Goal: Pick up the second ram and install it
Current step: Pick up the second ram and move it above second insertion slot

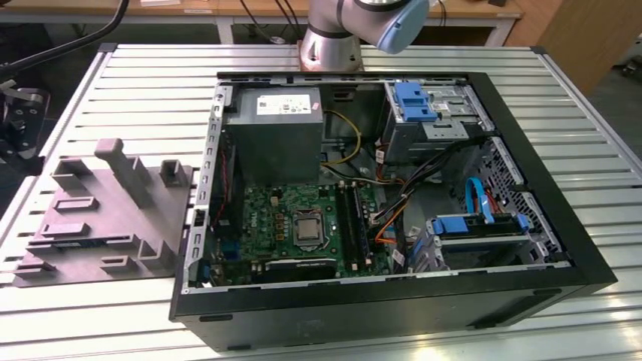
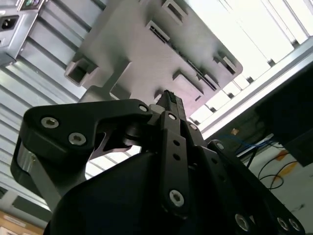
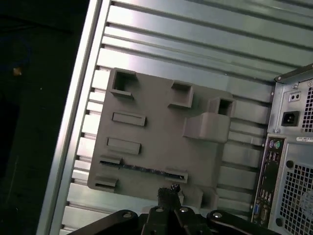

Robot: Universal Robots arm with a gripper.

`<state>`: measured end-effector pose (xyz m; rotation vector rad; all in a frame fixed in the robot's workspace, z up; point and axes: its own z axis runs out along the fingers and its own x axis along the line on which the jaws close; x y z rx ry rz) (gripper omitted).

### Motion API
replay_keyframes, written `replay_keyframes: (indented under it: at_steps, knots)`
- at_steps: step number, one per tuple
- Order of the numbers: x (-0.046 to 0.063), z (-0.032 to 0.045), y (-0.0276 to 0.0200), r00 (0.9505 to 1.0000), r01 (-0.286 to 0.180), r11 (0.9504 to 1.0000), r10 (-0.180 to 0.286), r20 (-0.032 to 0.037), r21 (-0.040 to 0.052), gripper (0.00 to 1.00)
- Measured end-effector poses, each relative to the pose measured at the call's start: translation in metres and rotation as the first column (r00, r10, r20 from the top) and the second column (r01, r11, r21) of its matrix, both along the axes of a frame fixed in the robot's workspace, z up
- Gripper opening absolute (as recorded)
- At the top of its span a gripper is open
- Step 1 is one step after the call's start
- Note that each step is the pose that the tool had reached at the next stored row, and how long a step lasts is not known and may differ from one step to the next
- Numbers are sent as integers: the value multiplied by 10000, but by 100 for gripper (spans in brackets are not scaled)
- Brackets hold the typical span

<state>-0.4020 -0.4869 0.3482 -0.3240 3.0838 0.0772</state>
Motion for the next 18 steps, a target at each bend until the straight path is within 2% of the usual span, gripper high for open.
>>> replay_keyframes:
  at_steps: [4, 9, 14, 18]
  knots:
    - [0, -16, 0, 9973, -730, 9973, 730, 0, -2, 10]
    - [0, -35, 0, 9868, -1622, 9868, 1622, -1, -4, 10]
    - [0, -54, 0, 9678, -2518, 9678, 2518, -1, -7, 10]
    - [0, -69, 0, 9467, -3222, 9467, 3222, -2, -10, 10]
